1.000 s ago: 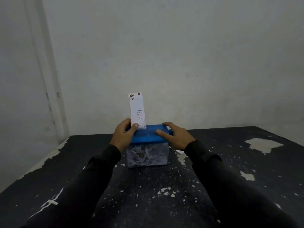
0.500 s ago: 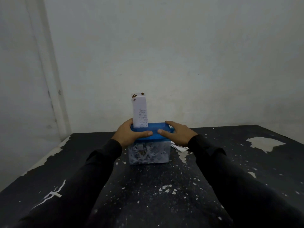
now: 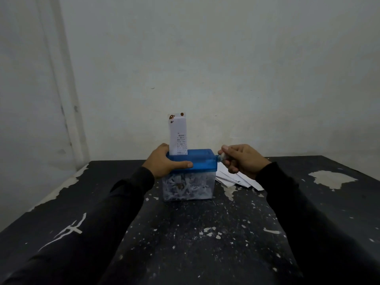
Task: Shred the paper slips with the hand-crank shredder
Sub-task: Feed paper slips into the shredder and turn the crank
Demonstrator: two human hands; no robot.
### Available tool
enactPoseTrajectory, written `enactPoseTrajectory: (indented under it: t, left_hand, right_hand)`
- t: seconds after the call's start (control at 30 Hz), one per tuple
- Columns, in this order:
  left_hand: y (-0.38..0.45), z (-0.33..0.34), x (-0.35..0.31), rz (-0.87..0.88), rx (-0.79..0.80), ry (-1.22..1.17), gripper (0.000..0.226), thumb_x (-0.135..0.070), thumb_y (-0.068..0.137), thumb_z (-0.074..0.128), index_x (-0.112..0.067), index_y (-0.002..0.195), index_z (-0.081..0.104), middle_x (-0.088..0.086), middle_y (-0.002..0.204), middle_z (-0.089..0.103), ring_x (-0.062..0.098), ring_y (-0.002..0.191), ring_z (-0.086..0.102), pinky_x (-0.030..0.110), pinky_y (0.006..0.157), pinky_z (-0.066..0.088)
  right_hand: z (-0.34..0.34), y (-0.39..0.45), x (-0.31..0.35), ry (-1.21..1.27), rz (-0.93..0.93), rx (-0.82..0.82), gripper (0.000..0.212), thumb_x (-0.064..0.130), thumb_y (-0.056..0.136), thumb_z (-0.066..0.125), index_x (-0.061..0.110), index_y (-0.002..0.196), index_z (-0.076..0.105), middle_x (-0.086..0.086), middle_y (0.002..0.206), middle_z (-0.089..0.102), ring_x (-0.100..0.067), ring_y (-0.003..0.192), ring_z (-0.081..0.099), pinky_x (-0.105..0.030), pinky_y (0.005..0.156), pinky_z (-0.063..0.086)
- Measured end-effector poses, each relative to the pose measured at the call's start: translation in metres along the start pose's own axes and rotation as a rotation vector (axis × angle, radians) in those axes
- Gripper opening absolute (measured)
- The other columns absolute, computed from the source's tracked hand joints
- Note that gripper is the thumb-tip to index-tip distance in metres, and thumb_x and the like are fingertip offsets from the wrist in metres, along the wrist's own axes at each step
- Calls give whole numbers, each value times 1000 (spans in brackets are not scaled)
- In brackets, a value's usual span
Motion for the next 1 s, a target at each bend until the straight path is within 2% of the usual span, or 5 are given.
enactPoseTrajectory:
  t: [0.23, 0.33, 0.53, 0.7, 1.0]
  left_hand:
    - [11, -11, 21, -24, -50, 24, 97, -82, 52, 83, -21, 125, 59, -3, 120, 67, 16, 108, 67, 38, 92, 60]
    - [9, -7, 14, -2, -78, 91, 95, -92, 55, 69, -22, 119, 60, -3, 114, 64, 15, 105, 65, 34, 89, 59]
    - [9, -5, 13, 15, -81, 65, 93, -85, 54, 76, -23, 121, 59, -1, 116, 63, 16, 106, 64, 35, 90, 58]
    - [10, -2, 15, -4, -85, 51, 97, -88, 49, 76, -25, 119, 57, 0, 118, 64, 20, 108, 64, 41, 93, 58]
    - [12, -6, 25, -38, -114, 87, 91, -87, 50, 80, -29, 118, 66, -7, 116, 70, 18, 103, 68, 44, 92, 59]
  right_hand:
    - [2, 12, 15, 85, -18, 12, 20, 15, 98, 61, -4, 97, 66, -13, 69, 62, -21, 52, 56, -26, 54, 53]
    - [-9, 19, 12, 30, -18, -48, 29, 23, 99, 62, -4, 95, 68, -7, 64, 60, -16, 50, 54, -23, 53, 50]
    - [-24, 55, 3, -148, 41, -250, 46, 51, 93, 66, 6, 81, 68, -5, 59, 49, -19, 47, 42, -23, 45, 37]
    - [-32, 66, -31, -248, 112, -402, 33, 43, 96, 65, 12, 89, 61, -9, 73, 58, -20, 52, 50, -24, 43, 41]
    - [-23, 22, -92, -433, 185, -393, 41, 17, 101, 48, 11, 61, 52, -7, 60, 48, -18, 54, 40, -29, 53, 34]
Point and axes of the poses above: each hand's wrist, its own y-axis towards the middle knuckle, its own z-axis out of the palm, x = y × z, the point moved 10 cm from there along y, towards the middle knuckle
